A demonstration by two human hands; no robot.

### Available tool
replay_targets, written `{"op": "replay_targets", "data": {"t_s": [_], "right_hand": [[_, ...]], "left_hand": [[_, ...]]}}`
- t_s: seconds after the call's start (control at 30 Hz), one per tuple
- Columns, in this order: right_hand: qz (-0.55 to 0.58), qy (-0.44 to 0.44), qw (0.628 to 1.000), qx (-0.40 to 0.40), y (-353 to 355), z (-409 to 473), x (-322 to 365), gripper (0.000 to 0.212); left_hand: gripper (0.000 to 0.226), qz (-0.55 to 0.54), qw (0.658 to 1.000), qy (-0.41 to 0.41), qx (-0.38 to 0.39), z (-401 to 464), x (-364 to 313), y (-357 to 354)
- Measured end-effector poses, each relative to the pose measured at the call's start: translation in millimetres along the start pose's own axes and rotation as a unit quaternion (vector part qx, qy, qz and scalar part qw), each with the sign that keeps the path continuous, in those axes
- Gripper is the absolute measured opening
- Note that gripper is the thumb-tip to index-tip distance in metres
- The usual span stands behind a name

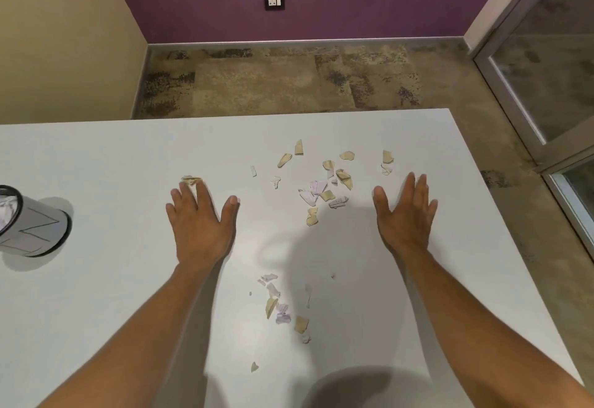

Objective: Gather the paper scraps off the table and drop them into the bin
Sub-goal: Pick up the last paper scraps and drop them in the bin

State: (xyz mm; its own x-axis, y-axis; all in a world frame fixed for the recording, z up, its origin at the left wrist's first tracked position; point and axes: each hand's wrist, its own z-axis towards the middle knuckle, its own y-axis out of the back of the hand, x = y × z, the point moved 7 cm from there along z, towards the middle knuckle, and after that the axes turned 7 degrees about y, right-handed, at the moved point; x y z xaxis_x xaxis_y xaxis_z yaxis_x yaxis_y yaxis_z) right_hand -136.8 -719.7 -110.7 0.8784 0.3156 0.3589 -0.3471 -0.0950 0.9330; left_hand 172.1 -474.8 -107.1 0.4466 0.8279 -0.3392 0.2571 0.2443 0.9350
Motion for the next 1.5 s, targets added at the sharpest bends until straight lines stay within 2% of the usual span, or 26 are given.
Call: {"op": "replay_targets", "data": {"t_s": [0.13, 0.23, 0.33, 0.43, 0.5, 0.57, 0.6, 0.73, 0.9, 1.0, 1.07, 1.13, 1.2, 1.27, 1.33, 1.5], "right_hand": [[-0.008, 0.046, 0.999, 0.026, -13, 32, 14, 0.09], [-0.004, 0.124, 0.991, 0.044, -19, 38, 32, 0.088], [0.062, 0.189, 0.979, 0.048, -18, 31, 39, 0.079], [0.174, 0.141, 0.974, -0.034, -5, 36, 27, 0.066], [0.155, 0.097, 0.981, -0.059, -3, 44, 21, 0.065], [0.105, 0.082, 0.99, -0.042, -8, 54, 23, 0.071], [0.085, 0.088, 0.992, -0.024, -12, 59, 27, 0.073], [0.067, 0.16, 0.984, 0.048, -29, 69, 52, 0.067], [0.07, 0.298, 0.945, 0.114, -41, 47, 97, 0.056], [0.166, 0.314, 0.922, 0.156, -39, 35, 107, 0.048], [0.27, 0.275, 0.915, 0.12, -27, 37, 104, 0.043], [0.295, 0.224, 0.925, 0.083, -24, 45, 101, 0.044], [0.241, 0.208, 0.942, 0.103, -32, 51, 106, 0.049], [0.135, 0.262, 0.946, 0.135, -42, 52, 121, 0.053], [0.08, 0.31, 0.935, 0.155, -50, 51, 131, 0.055], [0.039, 0.374, 0.91, 0.173, -54, 35, 135, 0.055]], "left_hand": [[0.076, 0.015, 0.997, -0.072, 0.001, 16, -20, -5], [0.067, 0.017, 0.992, -0.125, 0.029, 22, -32, -10], [0.047, -0.092, 0.976, -0.194, 0.031, 16, -43, -2], [0.048, -0.143, 0.969, -0.193, -0.059, 22, -34, 13], [0.056, -0.126, 0.976, -0.148, -0.096, 37, -26, 16], [0.07, -0.108, 0.99, -0.074, -0.054, 55, -21, 10], [0.075, -0.084, 0.994, -0.063, -0.033, 60, -23, 4], [0.082, -0.022, 0.992, -0.126, 0.02, 68, -46, -15], [0.078, -0.012, 0.972, -0.219, 0.085, 62, -82, -25], [0.074, -0.086, 0.948, -0.257, 0.164, 49, -96, -32], [0.074, -0.159, 0.94, -0.238, 0.185, 52, -99, -31], [0.077, -0.18, 0.941, -0.229, 0.17, 62, -106, -27], [0.083, -0.145, 0.942, -0.247, 0.176, 68, -122, -32], [0.088, -0.062, 0.94, -0.283, 0.181, 69, -138, -43], [0.088, 0.012, 0.933, -0.321, 0.165, 65, -146, -53], [0.079, -0.01, 0.905, -0.385, 0.178, 44, -146, -55]]}}
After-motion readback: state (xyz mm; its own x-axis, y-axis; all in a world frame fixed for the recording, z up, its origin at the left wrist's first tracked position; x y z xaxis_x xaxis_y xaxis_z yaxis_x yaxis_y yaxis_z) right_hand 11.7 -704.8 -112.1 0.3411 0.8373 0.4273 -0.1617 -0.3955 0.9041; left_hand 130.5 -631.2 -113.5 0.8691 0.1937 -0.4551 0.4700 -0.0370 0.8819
